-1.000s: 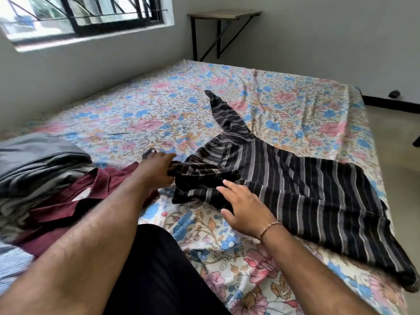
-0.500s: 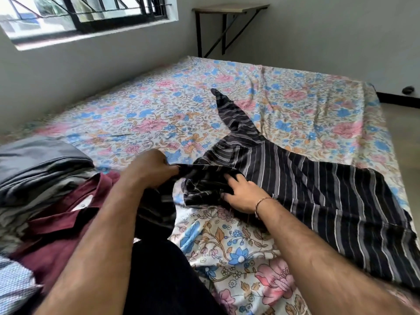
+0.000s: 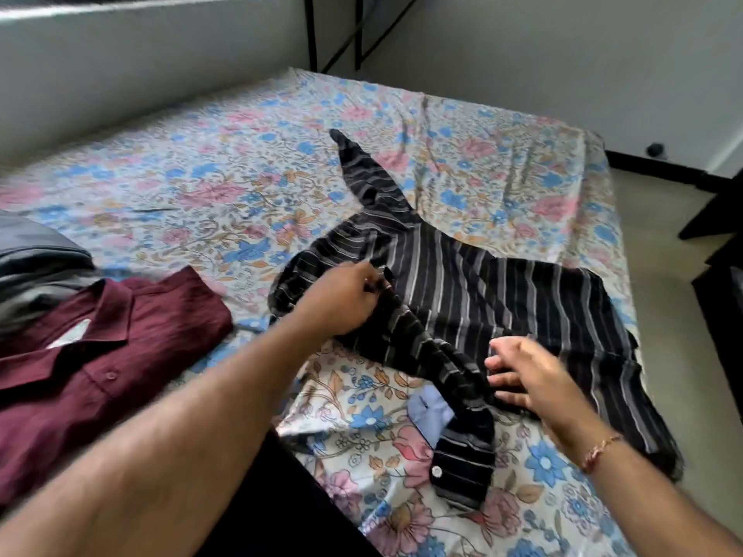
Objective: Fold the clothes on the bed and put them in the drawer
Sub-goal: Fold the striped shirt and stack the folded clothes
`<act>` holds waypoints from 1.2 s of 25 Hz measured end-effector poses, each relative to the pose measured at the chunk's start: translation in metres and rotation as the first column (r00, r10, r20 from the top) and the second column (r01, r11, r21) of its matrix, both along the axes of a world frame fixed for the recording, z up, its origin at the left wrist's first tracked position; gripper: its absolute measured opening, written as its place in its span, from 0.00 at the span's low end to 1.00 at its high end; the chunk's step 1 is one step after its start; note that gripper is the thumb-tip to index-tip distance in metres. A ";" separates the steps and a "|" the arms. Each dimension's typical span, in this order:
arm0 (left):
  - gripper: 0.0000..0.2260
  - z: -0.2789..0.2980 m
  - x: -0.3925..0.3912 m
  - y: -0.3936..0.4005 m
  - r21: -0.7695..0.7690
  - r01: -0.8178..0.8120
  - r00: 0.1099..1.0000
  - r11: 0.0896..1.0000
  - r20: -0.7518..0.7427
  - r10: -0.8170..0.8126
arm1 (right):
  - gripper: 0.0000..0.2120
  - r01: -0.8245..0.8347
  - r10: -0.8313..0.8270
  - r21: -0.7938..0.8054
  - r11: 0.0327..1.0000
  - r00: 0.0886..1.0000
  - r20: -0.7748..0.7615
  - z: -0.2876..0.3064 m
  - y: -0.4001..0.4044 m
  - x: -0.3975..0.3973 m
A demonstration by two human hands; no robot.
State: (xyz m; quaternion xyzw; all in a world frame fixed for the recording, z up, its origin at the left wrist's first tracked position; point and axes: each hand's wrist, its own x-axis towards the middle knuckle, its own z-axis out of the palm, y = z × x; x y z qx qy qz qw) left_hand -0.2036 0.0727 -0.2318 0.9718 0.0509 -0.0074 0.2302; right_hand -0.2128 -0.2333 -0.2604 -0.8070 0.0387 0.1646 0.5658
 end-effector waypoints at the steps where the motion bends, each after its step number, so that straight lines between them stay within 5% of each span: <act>1: 0.18 -0.007 0.009 0.009 0.070 0.034 0.998 0.997 -0.056 -0.030 | 0.28 -0.057 0.083 -0.155 0.986 0.982 0.168 -0.002 -0.001 -0.021; 4: 0.24 -0.028 0.023 0.017 0.110 0.000 0.999 0.994 -0.037 0.004 | 0.35 -0.066 0.285 -0.497 0.865 0.880 0.379 -0.010 0.017 -0.065; 7: 0.24 -0.044 0.023 0.005 0.190 -0.071 0.997 0.979 -0.009 0.074 | 0.23 -0.201 0.325 -0.484 0.852 0.927 0.188 -0.013 0.024 -0.063; 9: 0.16 -0.051 0.022 0.002 0.296 -0.064 0.998 0.953 0.035 0.056 | 0.17 -0.231 0.246 -0.252 0.940 0.969 0.028 -0.002 -0.004 -0.037; 12: 0.05 -0.052 0.024 0.011 0.126 -0.151 0.987 0.980 0.069 0.143 | 0.18 -0.231 0.248 0.154 0.961 0.963 -0.104 0.039 -0.067 0.006; 15: 0.04 -0.054 0.025 0.017 0.084 -0.203 0.979 0.975 0.049 0.200 | 0.24 -0.162 0.159 -0.146 0.976 0.987 -0.033 0.040 -0.116 0.040; 18: 0.10 -0.054 0.026 0.010 0.163 -0.192 0.981 0.968 0.057 0.185 | 0.16 -0.122 0.087 -0.280 0.952 0.987 -0.136 0.017 -0.140 0.040; 22: 0.21 -0.048 0.033 -0.011 0.189 -0.147 0.988 0.971 0.072 0.136 | 0.17 -0.327 0.288 -0.390 0.861 0.945 -0.155 0.004 -0.148 0.041; 26: 0.14 -0.056 0.034 -0.011 0.228 -0.198 0.976 0.953 0.139 0.169 | 0.16 0.067 -0.062 -0.054 0.996 0.995 0.084 0.005 -0.144 0.056; 30: 0.12 -0.067 0.029 -0.010 0.237 -0.237 0.966 0.942 0.160 0.203 | 0.13 0.315 -0.309 0.011 0.949 0.923 0.227 -0.013 -0.132 0.074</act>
